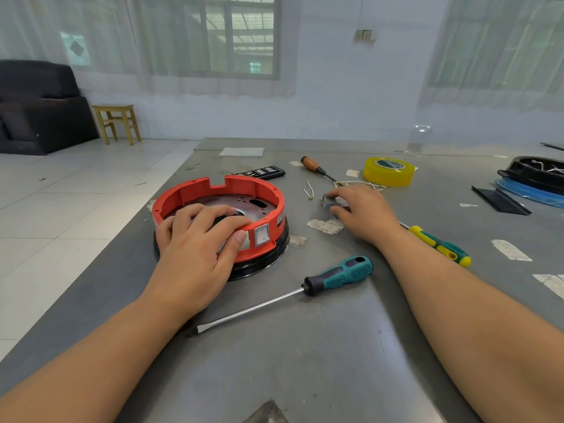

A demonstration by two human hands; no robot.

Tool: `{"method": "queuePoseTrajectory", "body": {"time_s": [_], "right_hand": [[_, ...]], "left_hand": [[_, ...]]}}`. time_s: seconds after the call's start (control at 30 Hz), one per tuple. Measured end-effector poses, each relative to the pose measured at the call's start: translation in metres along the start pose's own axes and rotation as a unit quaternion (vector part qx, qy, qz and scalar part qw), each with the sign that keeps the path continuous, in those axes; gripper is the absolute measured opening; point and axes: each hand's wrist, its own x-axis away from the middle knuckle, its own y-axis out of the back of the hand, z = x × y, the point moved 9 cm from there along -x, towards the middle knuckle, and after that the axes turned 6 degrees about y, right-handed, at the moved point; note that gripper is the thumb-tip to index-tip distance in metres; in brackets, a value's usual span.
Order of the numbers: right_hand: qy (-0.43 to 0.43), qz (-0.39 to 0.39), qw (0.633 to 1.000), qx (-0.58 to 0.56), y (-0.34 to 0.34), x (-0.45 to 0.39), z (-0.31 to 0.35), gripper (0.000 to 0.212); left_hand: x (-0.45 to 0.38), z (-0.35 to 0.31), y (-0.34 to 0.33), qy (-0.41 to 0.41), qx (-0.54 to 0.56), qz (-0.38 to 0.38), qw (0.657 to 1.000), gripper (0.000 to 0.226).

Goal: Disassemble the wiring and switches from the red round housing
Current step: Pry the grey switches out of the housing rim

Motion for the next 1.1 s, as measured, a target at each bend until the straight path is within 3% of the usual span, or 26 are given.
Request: {"method": "queuePoseTrajectory", "body": {"time_s": [0.13, 0.83, 1.1], "right_hand": [[0.005, 0.044, 0.999, 0.016, -0.012, -0.003, -0.005, 0.036], [-0.077, 0.043, 0.996, -0.034, -0.016, 0.007, -0.034, 0.033], [-0.071, 0.029, 0.997, -0.013, -0.01, 0.01, -0.029, 0.036]], "left_hand": [[-0.002, -0.001, -0.001, 0.0, -0.003, -0.002, 1.0, 0.046], [-0.003, -0.004, 0.0, -0.017, 0.013, -0.015, 1.0, 0.037], [-0.002, -0.008, 0.0, -0.026, 0.014, -0.009, 1.0, 0.038]]}}
